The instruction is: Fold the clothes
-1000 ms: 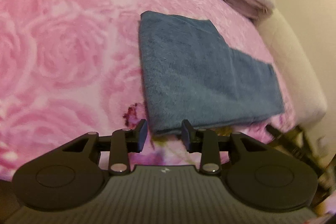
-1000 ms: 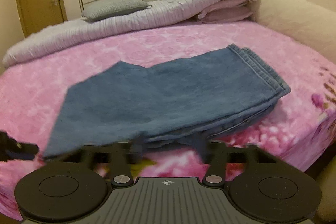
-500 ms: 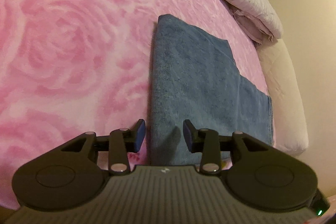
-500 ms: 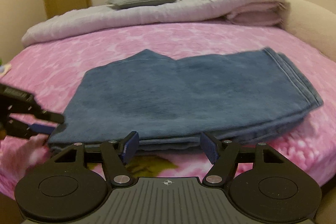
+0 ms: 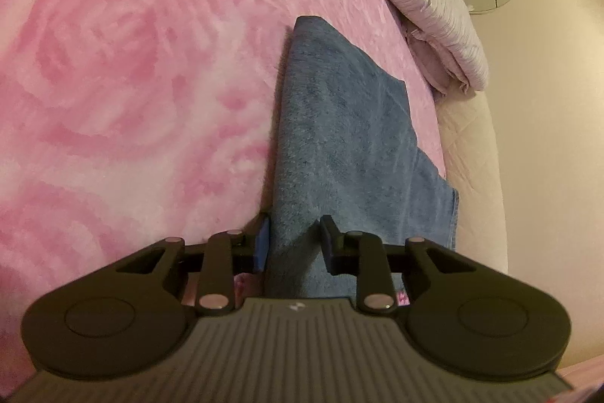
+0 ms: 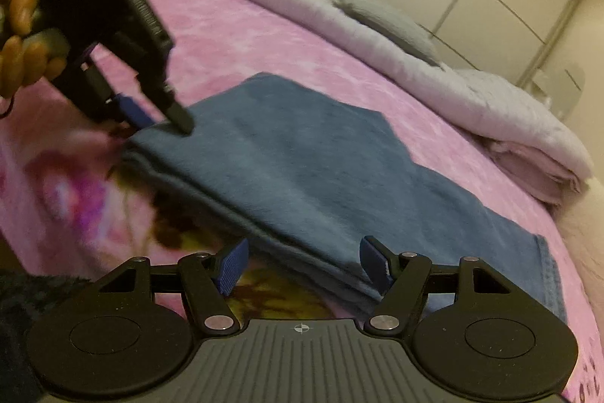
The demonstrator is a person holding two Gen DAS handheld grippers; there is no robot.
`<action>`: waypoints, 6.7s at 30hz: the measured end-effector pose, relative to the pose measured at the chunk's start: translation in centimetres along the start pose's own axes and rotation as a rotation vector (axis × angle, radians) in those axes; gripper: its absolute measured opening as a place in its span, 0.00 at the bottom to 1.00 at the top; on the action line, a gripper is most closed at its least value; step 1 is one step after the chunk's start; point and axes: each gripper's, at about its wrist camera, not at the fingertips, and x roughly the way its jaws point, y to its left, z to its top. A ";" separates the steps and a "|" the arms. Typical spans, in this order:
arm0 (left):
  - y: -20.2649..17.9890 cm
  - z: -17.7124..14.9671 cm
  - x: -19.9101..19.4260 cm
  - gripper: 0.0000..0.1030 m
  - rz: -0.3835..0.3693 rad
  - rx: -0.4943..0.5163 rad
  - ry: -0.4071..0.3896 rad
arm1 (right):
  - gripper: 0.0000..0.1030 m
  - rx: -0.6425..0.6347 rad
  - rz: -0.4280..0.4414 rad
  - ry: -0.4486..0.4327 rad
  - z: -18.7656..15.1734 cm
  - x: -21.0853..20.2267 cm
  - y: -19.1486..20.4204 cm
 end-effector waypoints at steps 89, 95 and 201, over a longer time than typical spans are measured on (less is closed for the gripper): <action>-17.1 -2.8 18.4 0.39 -0.081 0.459 0.267 | 0.51 1.560 -0.233 -0.243 -19.4 -2.9 -29.4; -17.8 -2.9 16.9 0.33 -0.038 0.515 0.248 | 0.55 1.653 -0.189 -0.250 -19.7 -7.2 -26.9; -33.1 3.3 32.0 0.29 -0.158 0.775 0.247 | 0.50 1.251 -0.295 -0.080 -12.9 -3.8 -40.0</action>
